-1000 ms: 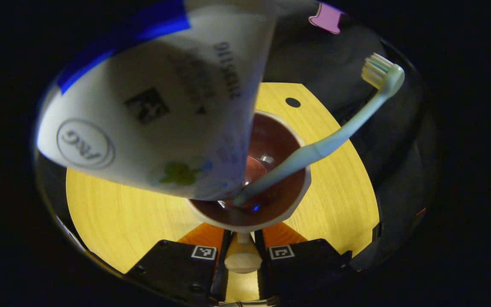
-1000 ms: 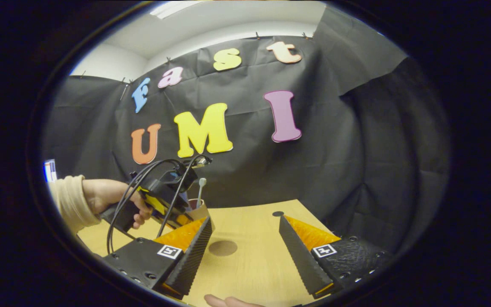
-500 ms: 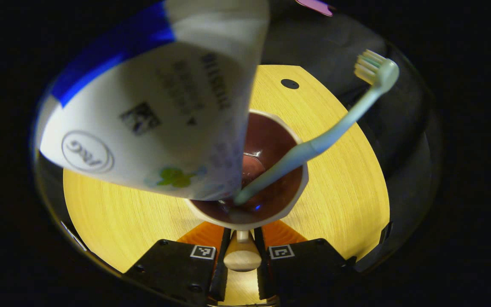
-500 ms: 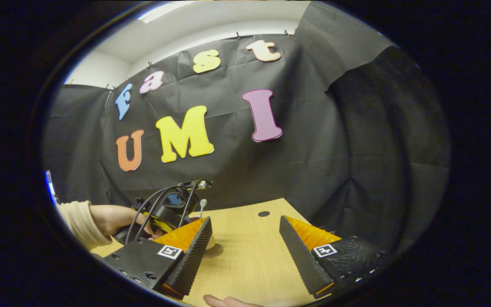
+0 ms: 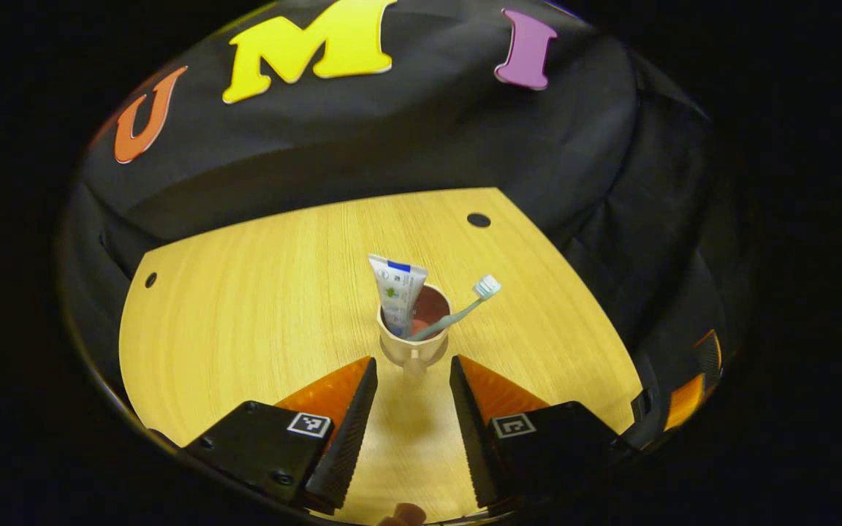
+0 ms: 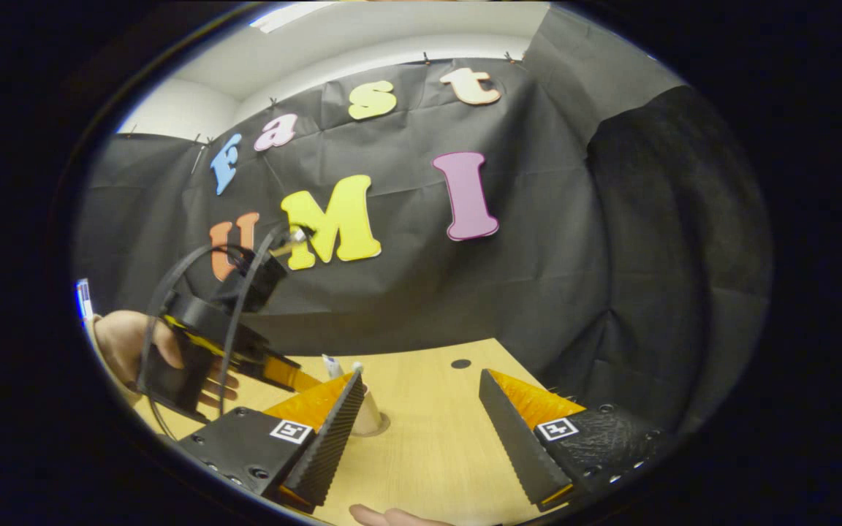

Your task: Put the toothbrush and toothpaste on the desktop into the cup, then pick up the cup and place it on the coaster on the desktop.

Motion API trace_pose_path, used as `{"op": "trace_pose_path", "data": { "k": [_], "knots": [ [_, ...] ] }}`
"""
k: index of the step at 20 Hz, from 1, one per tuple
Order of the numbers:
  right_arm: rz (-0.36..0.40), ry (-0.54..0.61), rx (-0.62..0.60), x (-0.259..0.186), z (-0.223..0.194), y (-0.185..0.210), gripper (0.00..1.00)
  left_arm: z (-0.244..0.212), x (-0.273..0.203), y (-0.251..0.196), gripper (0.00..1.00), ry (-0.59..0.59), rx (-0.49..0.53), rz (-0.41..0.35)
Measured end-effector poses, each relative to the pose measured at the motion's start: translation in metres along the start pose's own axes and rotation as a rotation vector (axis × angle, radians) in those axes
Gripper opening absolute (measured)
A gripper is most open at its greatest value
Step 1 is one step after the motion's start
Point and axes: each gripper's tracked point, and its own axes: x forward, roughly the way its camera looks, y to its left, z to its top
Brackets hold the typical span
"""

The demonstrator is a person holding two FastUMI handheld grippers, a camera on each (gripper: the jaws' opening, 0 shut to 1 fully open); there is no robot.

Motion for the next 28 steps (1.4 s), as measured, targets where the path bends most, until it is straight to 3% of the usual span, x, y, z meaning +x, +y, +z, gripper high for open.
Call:
{"op": "trace_pose_path", "data": {
  "k": [2,4,5,6,10,15,20,21,28],
  "knots": [
    [0.011,-0.005,-0.010,-0.002,0.000,0.008,0.95,0.022,-0.039,0.001,0.66,-0.145,0.046,0.037],
    [0.025,-0.006,-0.019,-0.004,-0.001,0.016,0.95,0.035,-0.070,-0.001,0.80,-0.260,0.083,0.048],
    [0.031,-0.005,-0.023,-0.005,-0.002,0.020,0.95,0.021,-0.059,0.006,0.90,-0.301,0.097,0.072],
    [0.038,-0.007,-0.027,-0.006,-0.002,0.025,0.96,0.020,-0.088,0.020,1.00,-0.354,0.109,0.120],
    [0.087,-0.012,-0.052,-0.014,-0.006,0.053,0.95,-0.005,-0.131,0.052,0.99,-0.499,0.126,0.241],
    [0.115,-0.035,-0.105,-0.025,-0.014,0.090,0.95,-0.046,-0.158,0.105,1.00,-0.680,0.007,0.315],
    [0.149,-0.012,-0.165,-0.029,-0.036,0.121,0.99,-0.065,-0.150,0.121,0.99,-0.689,-0.055,0.287],
    [0.153,-0.009,-0.172,-0.029,-0.038,0.123,0.95,-0.066,-0.150,0.126,0.99,-0.690,-0.064,0.286],
    [0.119,-0.017,-0.150,-0.023,-0.031,0.105,0.97,-0.075,-0.129,0.121,0.99,-0.673,-0.123,0.220]
  ]
}}
